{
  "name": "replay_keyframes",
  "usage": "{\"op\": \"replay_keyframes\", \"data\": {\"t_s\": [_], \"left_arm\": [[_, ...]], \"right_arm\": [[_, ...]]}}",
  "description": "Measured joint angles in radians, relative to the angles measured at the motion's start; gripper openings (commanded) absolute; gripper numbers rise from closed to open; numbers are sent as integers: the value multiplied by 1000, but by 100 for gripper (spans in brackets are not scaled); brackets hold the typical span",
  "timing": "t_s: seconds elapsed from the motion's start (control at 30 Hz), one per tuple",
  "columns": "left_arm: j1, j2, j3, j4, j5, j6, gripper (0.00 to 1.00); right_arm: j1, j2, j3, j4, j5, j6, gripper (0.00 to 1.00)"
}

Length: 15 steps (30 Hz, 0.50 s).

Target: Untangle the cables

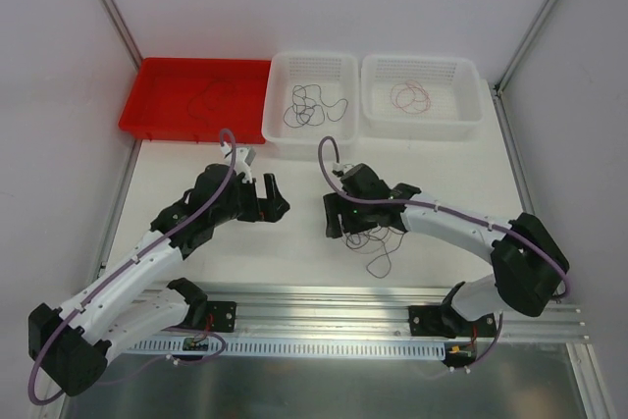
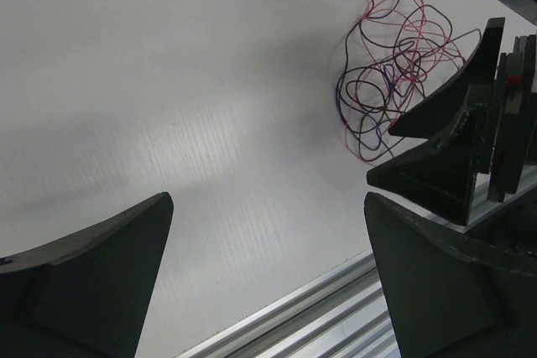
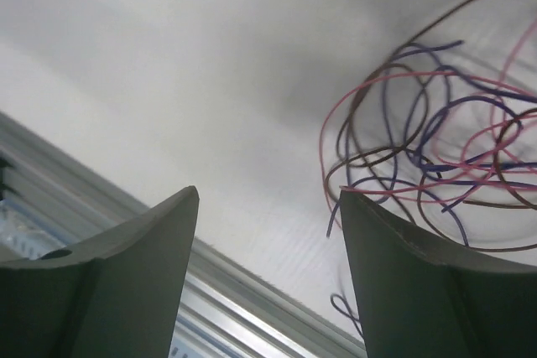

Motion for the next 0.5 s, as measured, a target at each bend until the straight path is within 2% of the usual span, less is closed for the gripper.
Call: {"op": "replay_keyframes", "data": {"t_s": [0.1, 0.23, 0.5], "left_arm": [[-4, -38, -31, 0, 0, -36, 99], [-32, -28, -41, 2, 0, -77, 99], [-184, 167, -3, 2, -31, -117, 98]], "right_arm": [[66, -5, 45, 12, 5, 9, 73], [79, -72, 48, -20, 69, 16, 69], [34, -357, 31, -187, 364, 59, 58]]}}
